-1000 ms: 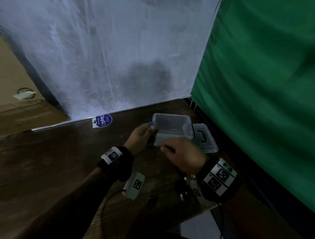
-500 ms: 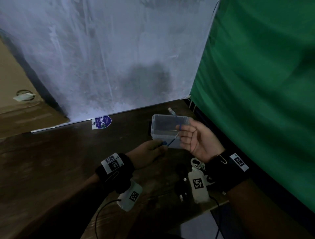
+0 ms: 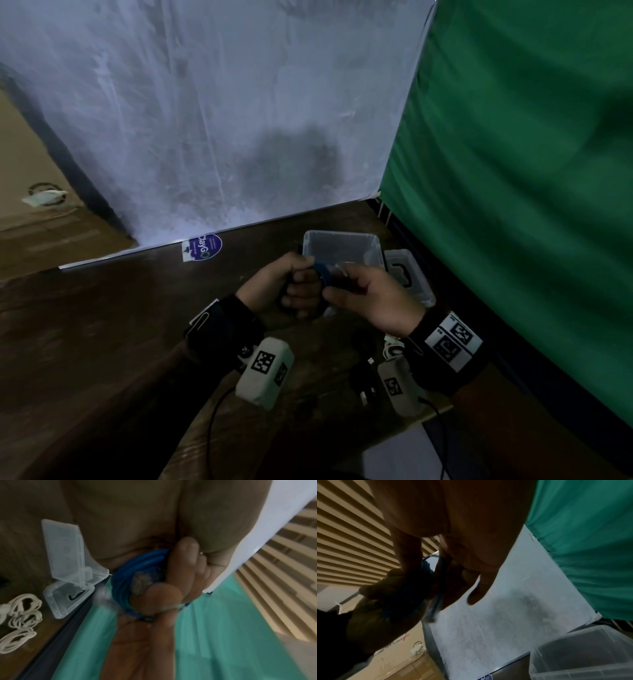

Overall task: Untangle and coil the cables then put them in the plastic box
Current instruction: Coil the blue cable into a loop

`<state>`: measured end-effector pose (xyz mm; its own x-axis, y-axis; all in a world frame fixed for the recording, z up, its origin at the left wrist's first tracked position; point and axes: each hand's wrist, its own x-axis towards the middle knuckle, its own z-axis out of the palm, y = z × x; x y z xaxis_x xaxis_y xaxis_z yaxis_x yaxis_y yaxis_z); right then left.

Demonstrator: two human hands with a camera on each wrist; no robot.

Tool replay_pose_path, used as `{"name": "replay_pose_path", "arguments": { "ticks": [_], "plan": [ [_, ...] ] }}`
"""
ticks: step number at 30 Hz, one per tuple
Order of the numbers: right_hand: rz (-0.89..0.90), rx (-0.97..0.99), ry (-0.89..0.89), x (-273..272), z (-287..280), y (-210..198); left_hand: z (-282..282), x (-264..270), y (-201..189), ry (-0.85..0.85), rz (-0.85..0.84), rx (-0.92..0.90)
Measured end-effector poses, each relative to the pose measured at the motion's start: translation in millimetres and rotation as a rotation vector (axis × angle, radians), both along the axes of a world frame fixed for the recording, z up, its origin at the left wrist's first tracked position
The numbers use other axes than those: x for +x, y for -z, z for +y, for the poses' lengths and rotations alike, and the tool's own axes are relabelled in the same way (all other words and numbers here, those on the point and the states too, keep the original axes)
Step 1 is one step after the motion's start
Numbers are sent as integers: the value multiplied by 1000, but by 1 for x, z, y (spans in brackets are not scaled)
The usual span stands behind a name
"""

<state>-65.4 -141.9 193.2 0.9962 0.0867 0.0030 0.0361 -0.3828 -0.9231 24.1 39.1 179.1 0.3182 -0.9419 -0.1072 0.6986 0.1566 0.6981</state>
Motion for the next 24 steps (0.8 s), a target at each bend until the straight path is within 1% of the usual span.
{"name": "replay_pose_path", "arguments": {
  "ticks": [3, 5, 7, 9, 12, 14, 19, 22, 24],
  "plan": [
    [15, 6, -29, 0, 1, 0, 3, 0, 1, -13, 31, -18],
    [14, -46, -22, 3, 0, 1, 2, 1, 1, -40, 30, 2],
    [5, -101, -6, 6, 0, 0, 0, 4, 0, -82, -7, 32],
    [-26, -117, 6, 8, 0, 0, 0, 11, -5, -118, -110, 91],
    [-94, -133, 54, 10, -1, -3, 4, 21, -7, -228, -427, 278],
    [-129, -167, 81, 11, -2, -5, 1, 22, -7, -296, -547, 330],
    [-146, -175, 133, 12, -1, 3, -20, 7, 1, -510, -611, 403],
    [-145, -69, 192, 12, -8, 6, -22, 9, 3, -554, -628, 386],
    [-159, -70, 224, 15, -16, 7, -21, 12, 0, -575, -631, 368]
  ]
}}
